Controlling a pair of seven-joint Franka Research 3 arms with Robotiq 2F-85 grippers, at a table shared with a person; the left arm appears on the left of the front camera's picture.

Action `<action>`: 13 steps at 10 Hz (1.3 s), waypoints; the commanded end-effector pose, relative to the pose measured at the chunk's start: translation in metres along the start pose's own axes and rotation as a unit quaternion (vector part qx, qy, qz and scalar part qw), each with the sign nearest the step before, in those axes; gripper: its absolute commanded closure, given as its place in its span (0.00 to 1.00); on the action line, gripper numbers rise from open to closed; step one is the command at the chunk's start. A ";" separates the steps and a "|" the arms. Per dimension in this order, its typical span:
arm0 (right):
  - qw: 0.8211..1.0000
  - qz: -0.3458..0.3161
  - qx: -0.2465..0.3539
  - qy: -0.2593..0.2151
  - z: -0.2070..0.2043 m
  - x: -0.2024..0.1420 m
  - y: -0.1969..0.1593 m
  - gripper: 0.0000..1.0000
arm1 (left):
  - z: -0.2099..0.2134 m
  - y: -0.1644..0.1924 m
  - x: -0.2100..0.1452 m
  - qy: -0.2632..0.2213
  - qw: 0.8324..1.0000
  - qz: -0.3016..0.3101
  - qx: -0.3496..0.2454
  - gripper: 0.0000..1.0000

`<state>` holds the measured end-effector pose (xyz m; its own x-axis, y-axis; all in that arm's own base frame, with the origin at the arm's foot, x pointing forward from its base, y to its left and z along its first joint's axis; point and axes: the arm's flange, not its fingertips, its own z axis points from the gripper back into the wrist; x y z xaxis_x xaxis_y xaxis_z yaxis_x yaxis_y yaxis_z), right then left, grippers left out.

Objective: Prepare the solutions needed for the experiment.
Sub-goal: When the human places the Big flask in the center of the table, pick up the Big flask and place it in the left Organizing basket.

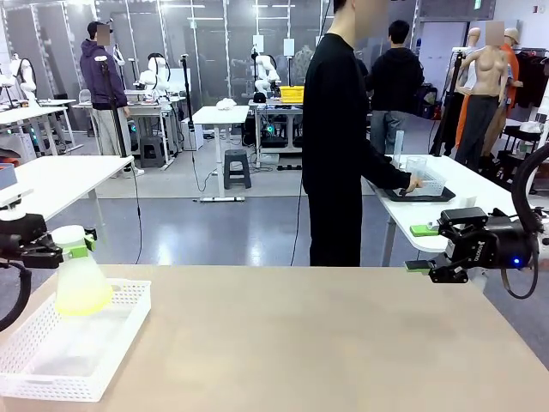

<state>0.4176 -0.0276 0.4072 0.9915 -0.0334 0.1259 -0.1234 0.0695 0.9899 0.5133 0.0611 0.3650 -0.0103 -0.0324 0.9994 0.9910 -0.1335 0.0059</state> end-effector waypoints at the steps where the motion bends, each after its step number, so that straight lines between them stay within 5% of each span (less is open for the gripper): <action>1: 1.000 0.002 0.002 0.000 0.000 0.001 0.001 0.20 | 0.005 0.001 -0.015 -0.012 1.000 -0.010 0.006 0.96; 7: 1.000 0.002 0.002 0.000 0.000 0.001 0.001 0.20 | 0.004 0.012 -0.061 0.042 0.998 -0.043 0.022 0.96; 13: 1.000 0.002 0.002 0.000 0.000 0.001 0.001 0.20 | -0.001 0.022 -0.085 0.042 0.997 -0.063 0.010 0.96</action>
<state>0.4176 -0.0276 0.4072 0.9915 -0.0334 0.1259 -0.1234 0.0695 0.9899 0.5293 0.0604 0.2822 -0.1197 -0.1048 0.9873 0.9894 -0.0954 0.1098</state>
